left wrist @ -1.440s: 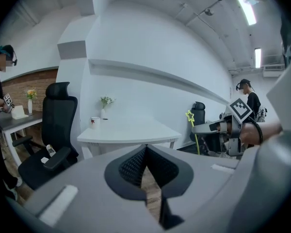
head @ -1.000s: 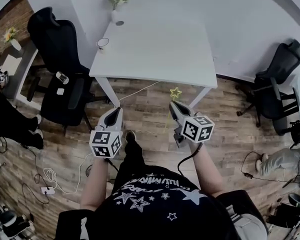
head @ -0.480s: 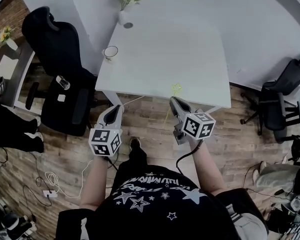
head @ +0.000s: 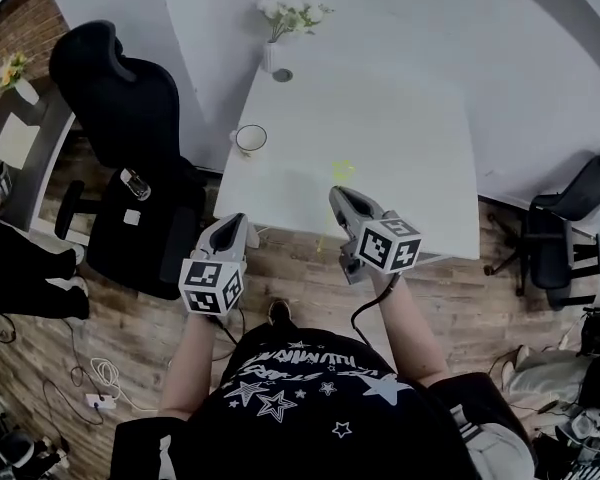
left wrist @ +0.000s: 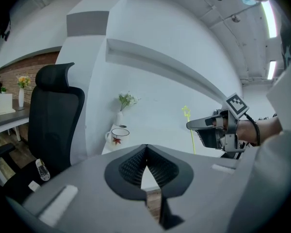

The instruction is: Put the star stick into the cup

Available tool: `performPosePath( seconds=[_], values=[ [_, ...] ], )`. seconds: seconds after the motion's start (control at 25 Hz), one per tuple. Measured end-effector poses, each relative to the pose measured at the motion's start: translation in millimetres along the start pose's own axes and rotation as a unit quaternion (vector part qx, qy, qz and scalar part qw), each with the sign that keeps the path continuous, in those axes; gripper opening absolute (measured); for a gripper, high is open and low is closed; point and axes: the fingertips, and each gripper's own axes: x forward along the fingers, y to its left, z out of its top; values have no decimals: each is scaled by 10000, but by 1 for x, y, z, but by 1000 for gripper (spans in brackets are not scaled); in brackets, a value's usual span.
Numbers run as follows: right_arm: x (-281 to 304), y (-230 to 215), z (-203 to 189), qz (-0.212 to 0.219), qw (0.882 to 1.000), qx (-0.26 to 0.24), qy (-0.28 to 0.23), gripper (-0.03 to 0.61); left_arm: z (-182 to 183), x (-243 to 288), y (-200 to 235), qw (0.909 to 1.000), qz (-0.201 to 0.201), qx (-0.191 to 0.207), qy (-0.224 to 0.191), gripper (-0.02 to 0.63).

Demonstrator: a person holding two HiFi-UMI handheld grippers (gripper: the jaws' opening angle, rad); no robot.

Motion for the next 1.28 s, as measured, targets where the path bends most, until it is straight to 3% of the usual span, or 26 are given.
performPosePath(
  seconds=[0.6, 1.28],
  values=[
    [90, 41, 44, 424, 9986, -283, -107, 20, 26, 14, 63, 9997, 131, -73, -192, 3],
    [187, 63, 133, 1254, 9906, -359, -406, 20, 68, 41, 120, 9961, 737, -127, -458, 3]
  ],
)
